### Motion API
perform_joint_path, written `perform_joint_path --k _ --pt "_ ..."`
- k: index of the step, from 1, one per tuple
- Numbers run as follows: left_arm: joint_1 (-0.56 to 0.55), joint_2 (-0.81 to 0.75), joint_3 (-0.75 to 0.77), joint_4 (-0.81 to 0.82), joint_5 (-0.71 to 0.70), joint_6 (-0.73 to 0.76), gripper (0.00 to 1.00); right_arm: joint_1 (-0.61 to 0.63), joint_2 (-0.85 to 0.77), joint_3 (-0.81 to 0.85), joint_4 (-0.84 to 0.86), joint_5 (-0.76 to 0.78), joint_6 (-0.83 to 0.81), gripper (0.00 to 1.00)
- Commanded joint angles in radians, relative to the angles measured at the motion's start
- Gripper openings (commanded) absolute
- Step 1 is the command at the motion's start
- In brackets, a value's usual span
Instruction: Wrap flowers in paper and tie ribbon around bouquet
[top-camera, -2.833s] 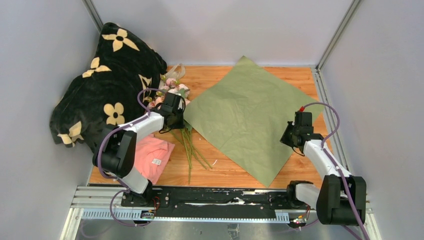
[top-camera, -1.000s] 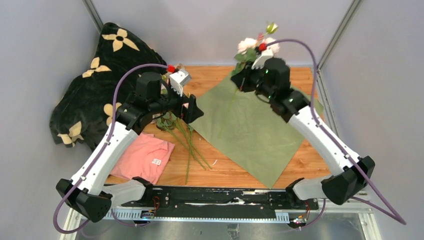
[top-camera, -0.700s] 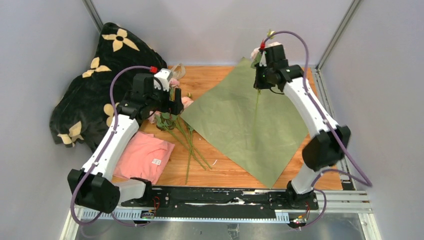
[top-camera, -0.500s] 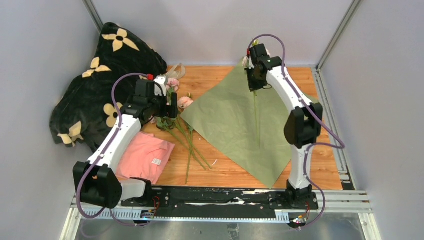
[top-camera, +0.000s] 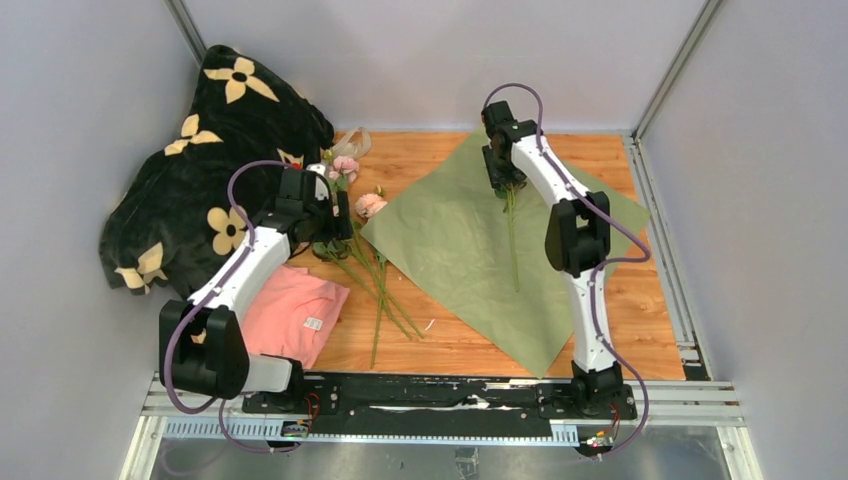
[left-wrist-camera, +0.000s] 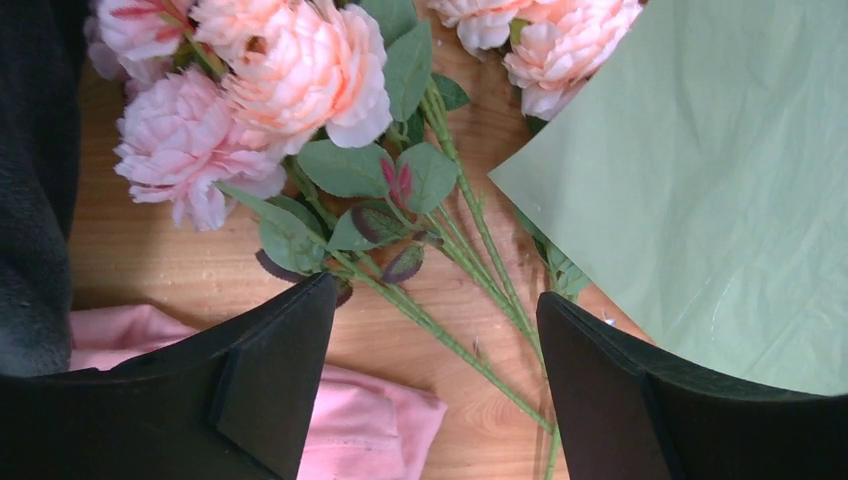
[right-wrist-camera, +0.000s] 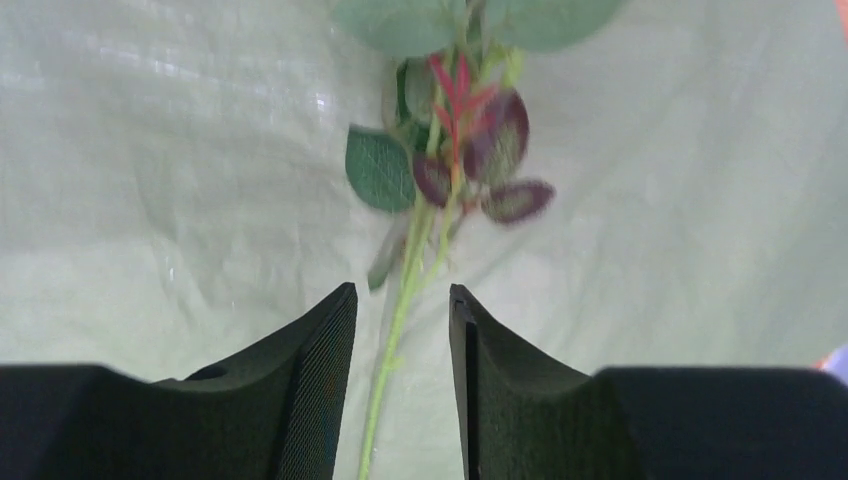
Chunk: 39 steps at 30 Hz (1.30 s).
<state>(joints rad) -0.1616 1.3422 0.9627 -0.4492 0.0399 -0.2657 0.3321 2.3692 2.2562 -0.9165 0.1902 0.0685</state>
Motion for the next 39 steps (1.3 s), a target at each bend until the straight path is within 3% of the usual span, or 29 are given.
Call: perform_joint_path --k 1,4,8,10,13,21,35,38,39 --pt "0.036 -0.046 -0.009 0.053 -0.032 -0.003 0.84 0.118 -0.257 -0.239 0.126 0.081 -0.008 0.43" --pt "0.091 -0.076 -0.011 0.066 -0.037 0.008 0.86 0.273 -0.405 -0.453 0.305 0.040 -0.013 0.42" --pt "0.157 -0.100 -0.019 0.075 -0.072 0.016 0.87 0.465 -0.435 -0.611 0.544 -0.196 0.045 0.38" --pt "0.209 -0.113 -0.025 0.077 -0.062 0.009 0.88 0.530 -0.379 -0.601 0.615 -0.292 0.086 0.33" --pt "0.248 -0.125 -0.036 0.083 -0.046 0.001 0.88 0.592 -0.258 -0.490 0.628 -0.319 0.126 0.25" --pt "0.287 -0.127 -0.058 0.103 0.016 -0.003 0.88 0.631 -0.028 -0.252 0.568 -0.160 0.175 0.23" --pt "0.297 -0.124 -0.067 0.116 0.073 -0.008 0.88 0.631 0.087 -0.200 0.539 -0.067 0.206 0.15" --pt "0.297 -0.128 -0.070 0.116 0.079 -0.009 0.88 0.631 0.090 -0.161 0.511 -0.081 0.204 0.00" --pt "0.297 -0.130 -0.071 0.116 0.083 -0.010 0.88 0.631 0.080 -0.154 0.506 -0.100 0.206 0.00"
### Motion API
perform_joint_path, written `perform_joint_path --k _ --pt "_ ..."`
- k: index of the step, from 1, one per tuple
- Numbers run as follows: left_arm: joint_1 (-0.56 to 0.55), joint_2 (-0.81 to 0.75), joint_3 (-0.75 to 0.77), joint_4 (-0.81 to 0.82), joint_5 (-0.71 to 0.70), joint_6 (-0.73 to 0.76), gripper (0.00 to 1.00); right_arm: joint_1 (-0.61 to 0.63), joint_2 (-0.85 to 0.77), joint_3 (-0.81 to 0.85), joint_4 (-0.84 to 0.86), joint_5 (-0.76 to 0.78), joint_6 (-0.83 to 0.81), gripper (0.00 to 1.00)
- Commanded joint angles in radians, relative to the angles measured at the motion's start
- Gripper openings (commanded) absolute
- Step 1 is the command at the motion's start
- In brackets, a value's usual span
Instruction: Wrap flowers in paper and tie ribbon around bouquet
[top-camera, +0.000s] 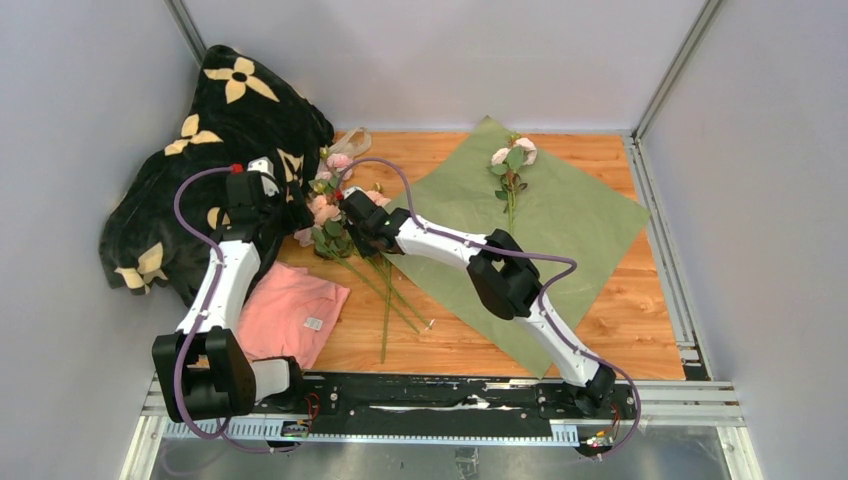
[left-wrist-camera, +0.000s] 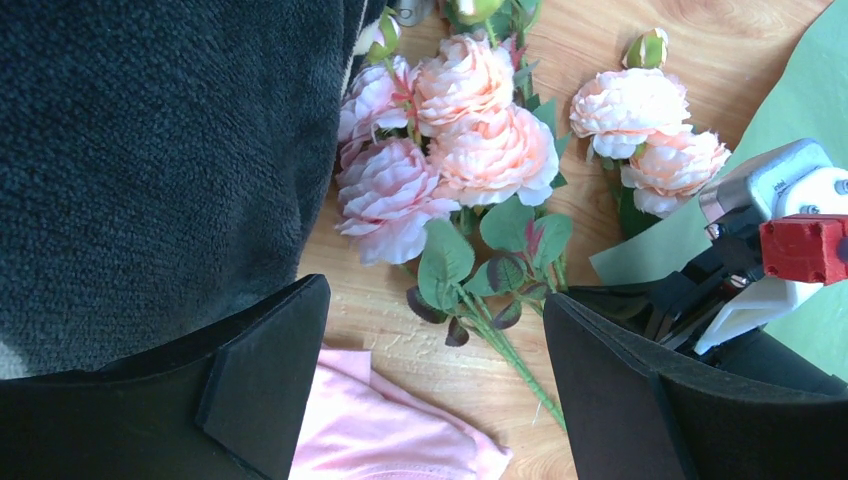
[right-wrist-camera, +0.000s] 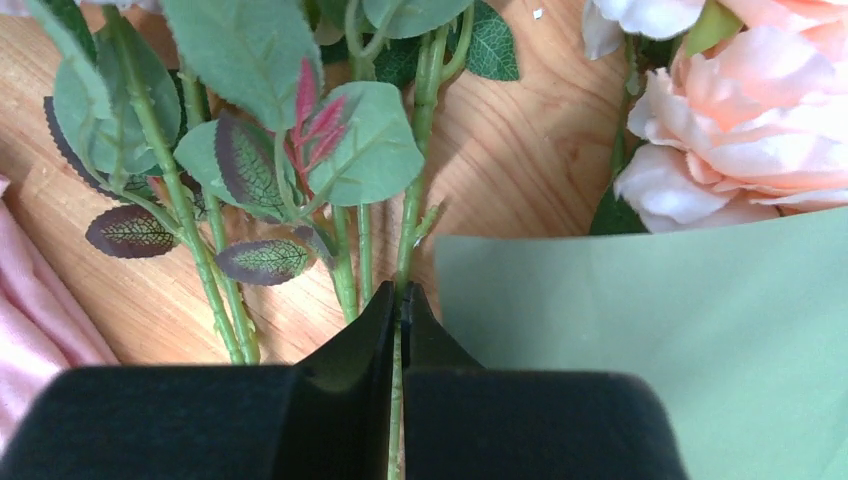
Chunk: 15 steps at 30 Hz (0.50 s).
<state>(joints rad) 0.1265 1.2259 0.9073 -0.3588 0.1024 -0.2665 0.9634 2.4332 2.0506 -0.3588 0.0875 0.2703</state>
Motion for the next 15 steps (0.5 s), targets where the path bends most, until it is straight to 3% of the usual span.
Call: perform_joint_path --k 1,4,9,15 --pt "0.009 -0.015 -0.016 0.026 0.024 -0.009 0.88 0.000 0.002 0.053 -0.054 -0.014 0.009 0.00" --pt "0.009 -0.021 -0.016 0.026 0.027 -0.005 0.88 0.001 -0.113 0.000 -0.011 -0.046 0.034 0.00" --pt "0.010 -0.043 -0.016 0.031 0.020 0.002 0.88 0.007 -0.404 -0.223 0.218 -0.017 0.047 0.00" --pt "0.010 -0.071 -0.022 0.040 0.019 0.012 0.88 0.005 -0.588 -0.368 0.349 0.074 0.016 0.00"
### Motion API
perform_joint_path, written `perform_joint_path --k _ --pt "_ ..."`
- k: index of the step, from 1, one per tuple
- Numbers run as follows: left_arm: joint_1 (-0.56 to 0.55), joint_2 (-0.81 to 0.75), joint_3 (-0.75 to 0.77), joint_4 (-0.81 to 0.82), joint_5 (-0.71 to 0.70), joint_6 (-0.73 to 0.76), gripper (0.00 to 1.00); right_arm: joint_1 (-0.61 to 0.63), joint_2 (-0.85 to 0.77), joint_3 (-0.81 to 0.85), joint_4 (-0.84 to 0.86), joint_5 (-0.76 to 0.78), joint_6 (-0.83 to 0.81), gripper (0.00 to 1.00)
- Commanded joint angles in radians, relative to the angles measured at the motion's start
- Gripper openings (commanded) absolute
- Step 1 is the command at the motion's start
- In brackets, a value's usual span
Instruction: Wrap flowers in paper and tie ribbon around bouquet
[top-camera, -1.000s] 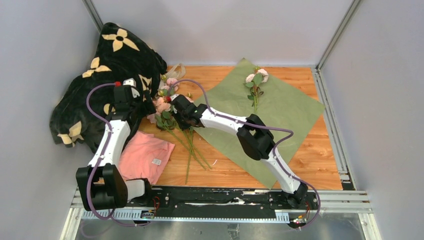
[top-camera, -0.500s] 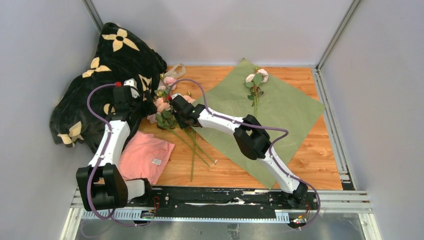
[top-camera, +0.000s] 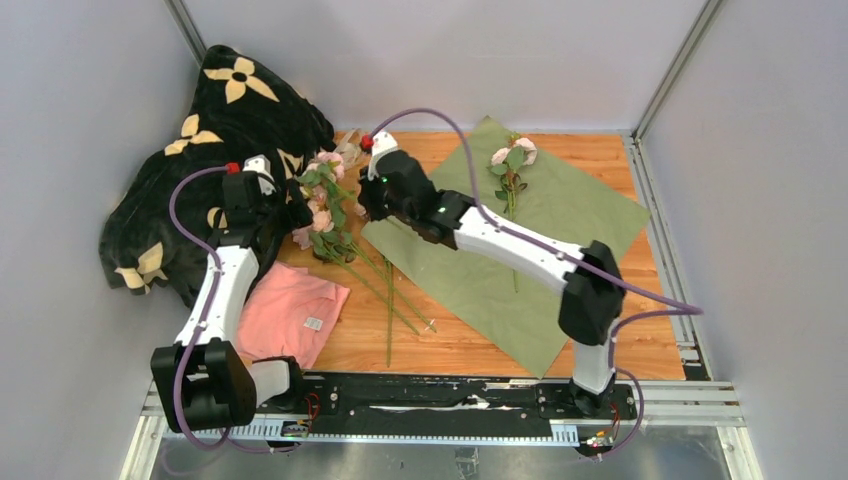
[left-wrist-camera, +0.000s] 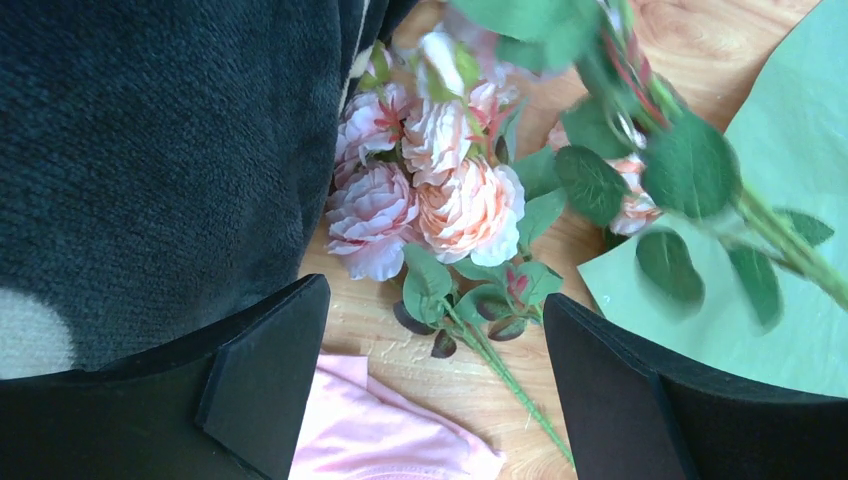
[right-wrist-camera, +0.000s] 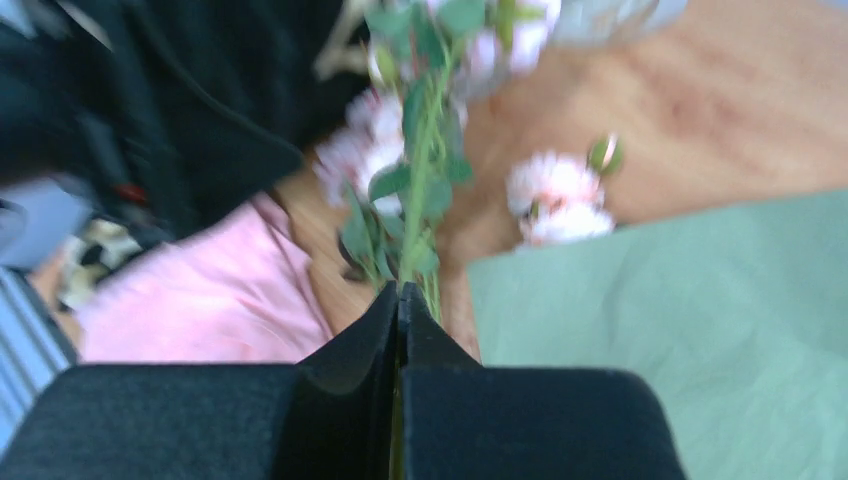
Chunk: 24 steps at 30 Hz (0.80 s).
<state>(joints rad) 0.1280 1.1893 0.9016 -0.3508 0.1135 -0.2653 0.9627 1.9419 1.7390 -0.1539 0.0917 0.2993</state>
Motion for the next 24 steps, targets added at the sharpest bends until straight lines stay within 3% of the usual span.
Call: perform_joint_path --k 1,6,11,16,24 --pt "0.009 -0.038 -0.017 0.033 0.008 0.011 0.88 0.004 -0.112 -0.066 0.145 0.079 -0.018 0.00" --pt "0.009 -0.039 -0.022 0.035 0.026 0.007 0.88 -0.009 -0.202 -0.183 0.184 0.135 -0.025 0.00" --pt "0.008 -0.019 -0.029 0.033 0.058 0.002 0.88 -0.008 -0.236 -0.361 0.161 0.093 0.009 0.00" --pt "0.008 0.032 -0.043 0.041 0.115 -0.033 0.85 -0.009 -0.045 -0.142 -0.115 0.013 -0.056 0.13" --pt "0.005 0.054 -0.046 0.042 0.125 -0.041 0.83 -0.010 0.231 0.074 -0.147 0.009 -0.075 0.25"
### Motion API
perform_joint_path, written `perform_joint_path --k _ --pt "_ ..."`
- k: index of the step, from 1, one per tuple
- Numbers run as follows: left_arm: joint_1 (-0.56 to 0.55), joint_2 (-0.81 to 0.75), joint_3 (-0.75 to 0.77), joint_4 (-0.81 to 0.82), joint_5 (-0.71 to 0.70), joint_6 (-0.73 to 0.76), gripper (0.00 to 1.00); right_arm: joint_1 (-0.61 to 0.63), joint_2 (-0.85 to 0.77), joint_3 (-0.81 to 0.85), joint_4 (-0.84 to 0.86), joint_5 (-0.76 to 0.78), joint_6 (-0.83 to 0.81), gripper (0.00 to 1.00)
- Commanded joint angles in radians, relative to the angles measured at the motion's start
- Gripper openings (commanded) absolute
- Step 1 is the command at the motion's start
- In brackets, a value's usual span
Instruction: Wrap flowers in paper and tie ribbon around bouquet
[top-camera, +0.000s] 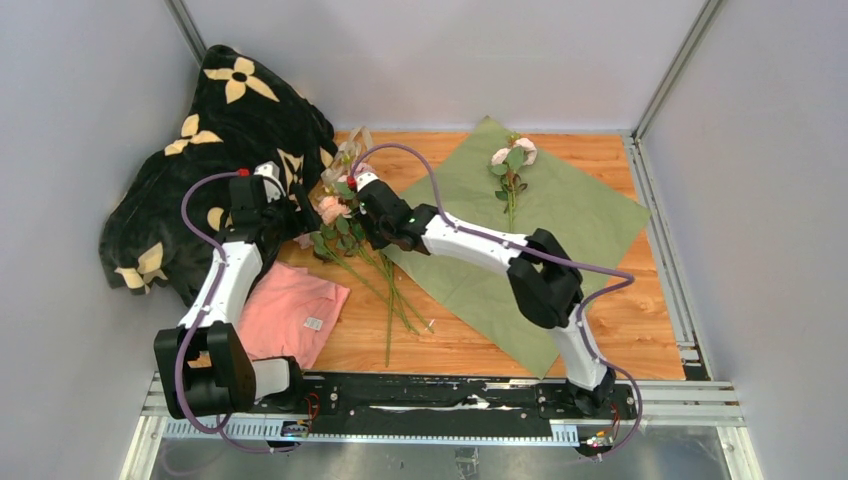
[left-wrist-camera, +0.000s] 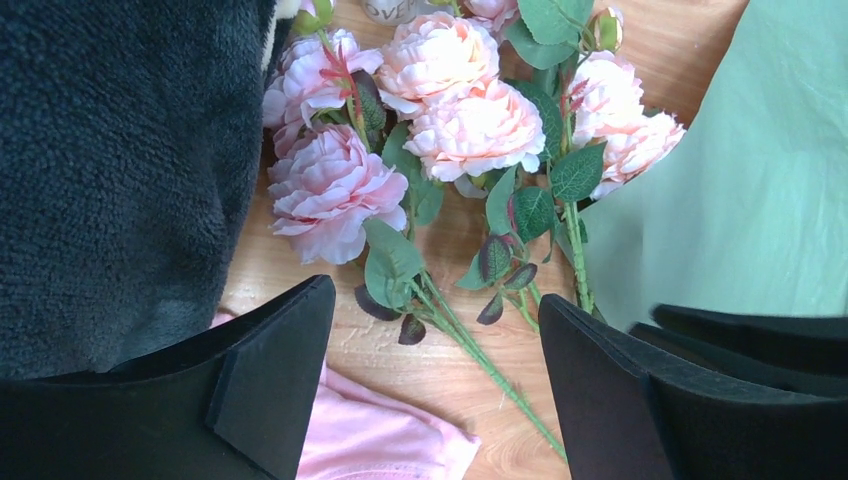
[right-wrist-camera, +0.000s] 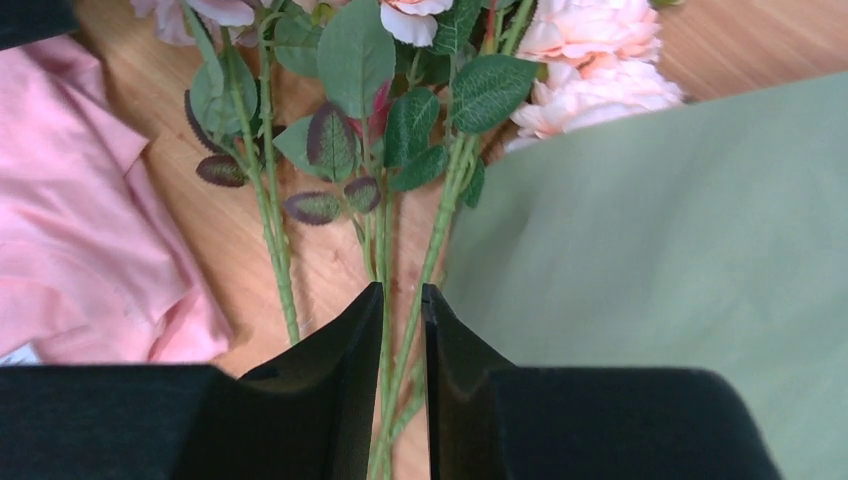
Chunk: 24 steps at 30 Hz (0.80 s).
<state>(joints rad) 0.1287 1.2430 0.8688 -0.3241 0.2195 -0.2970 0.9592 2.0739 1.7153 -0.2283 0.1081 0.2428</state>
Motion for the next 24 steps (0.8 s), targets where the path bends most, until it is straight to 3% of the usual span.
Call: perform_joint_path --k 1,14,24 --pt "0.005 0.002 -0.014 0.016 0.020 -0.010 0.83 -0.006 0.124 0.125 -0.079 0.002 -0.020 0.26" --pt "0.005 0.009 -0.022 0.034 0.051 -0.009 0.83 -0.019 0.316 0.283 -0.100 0.059 -0.028 0.21" --pt "0.004 0.002 -0.027 0.039 0.057 -0.008 0.82 -0.019 0.280 0.304 -0.108 0.065 -0.028 0.21"
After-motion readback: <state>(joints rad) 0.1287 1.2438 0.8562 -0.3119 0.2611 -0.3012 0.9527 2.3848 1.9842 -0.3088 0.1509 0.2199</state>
